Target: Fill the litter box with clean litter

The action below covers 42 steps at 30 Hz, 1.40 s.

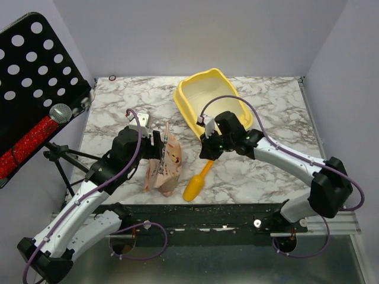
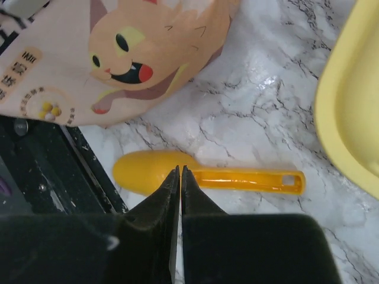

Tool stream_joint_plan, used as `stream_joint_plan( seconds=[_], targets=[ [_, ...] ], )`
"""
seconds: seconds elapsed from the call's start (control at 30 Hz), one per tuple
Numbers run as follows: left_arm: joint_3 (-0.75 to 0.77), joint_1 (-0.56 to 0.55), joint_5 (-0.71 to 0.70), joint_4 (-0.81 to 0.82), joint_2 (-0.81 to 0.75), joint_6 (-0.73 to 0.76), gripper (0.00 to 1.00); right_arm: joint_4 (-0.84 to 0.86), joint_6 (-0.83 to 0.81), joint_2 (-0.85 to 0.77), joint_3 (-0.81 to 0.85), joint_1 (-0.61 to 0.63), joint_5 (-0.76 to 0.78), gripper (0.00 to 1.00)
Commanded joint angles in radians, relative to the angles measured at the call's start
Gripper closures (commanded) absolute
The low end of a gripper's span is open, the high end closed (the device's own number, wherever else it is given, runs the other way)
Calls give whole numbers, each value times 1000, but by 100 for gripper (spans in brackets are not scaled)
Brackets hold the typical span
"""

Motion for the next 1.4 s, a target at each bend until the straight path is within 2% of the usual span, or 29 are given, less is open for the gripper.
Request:
stream_joint_plan(
  seconds=[0.0,0.1,0.37,0.53,0.67,0.73,0.8,0.9,1.0,1.1,1.23,1.37],
  targets=[
    [-13,4,-14,14,-12,-4,22,41,94,141,81,1,-7,92],
    [-12,6,-23,13,-9,-3,21,65,122,241,127,1,22,93],
    [-13,12,-29,13,5,-1,21,16,145,382,256,-22,327,94],
    [-12,18,-15,19,17,-3,21,18,139,407,276,-117,446,94],
    [-10,26,-12,19,25,-3,21,24,119,436,319,-192,478,94],
    [-9,27,-12,19,23,-3,21,25,111,451,347,-217,487,93],
    [-10,32,-12,19,23,-3,22,19,79,445,367,-220,486,87],
    [-10,32,-11,19,22,-3,22,34,53,382,319,-217,359,73],
    [-9,37,-9,21,19,-3,21,48,64,296,223,-199,233,65],
    [-9,41,-5,22,11,-4,21,36,88,232,126,-159,205,59],
    [-10,43,-2,22,0,-4,21,38,133,174,26,-102,171,57],
    [-12,46,0,21,-10,-6,21,41,179,141,-34,-28,210,53]
  ],
)
